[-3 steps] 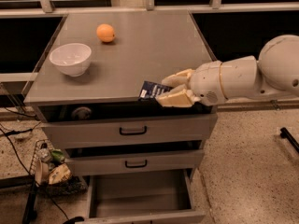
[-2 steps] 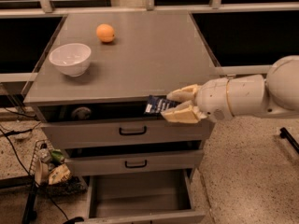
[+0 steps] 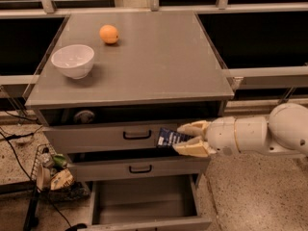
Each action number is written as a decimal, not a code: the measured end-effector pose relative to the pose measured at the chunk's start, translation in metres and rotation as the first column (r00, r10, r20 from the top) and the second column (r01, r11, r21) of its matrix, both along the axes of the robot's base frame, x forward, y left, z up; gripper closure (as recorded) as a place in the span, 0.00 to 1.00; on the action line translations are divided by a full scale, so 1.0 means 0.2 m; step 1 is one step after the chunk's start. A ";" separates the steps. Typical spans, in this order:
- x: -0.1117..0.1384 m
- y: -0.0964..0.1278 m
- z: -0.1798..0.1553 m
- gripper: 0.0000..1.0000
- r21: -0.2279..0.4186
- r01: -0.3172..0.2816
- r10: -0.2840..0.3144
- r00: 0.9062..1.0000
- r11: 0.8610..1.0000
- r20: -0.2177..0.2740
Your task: Place rxbar blueberry into bottom drawer
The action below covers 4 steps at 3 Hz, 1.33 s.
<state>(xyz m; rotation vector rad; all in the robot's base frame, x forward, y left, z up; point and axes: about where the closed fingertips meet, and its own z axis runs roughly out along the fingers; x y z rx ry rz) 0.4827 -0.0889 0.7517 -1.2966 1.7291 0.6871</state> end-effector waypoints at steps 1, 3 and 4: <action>0.00 0.00 -0.01 1.00 0.005 -0.001 0.001 1.000 1.000 -0.006; -0.07 0.05 -0.24 1.00 0.018 -0.083 0.083 0.996 0.996 -0.016; -0.11 0.05 -0.42 1.00 0.026 -0.106 0.107 0.994 0.994 -0.013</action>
Offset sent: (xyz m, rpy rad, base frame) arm -0.0161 0.0122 -0.0416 0.0133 0.0168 0.0993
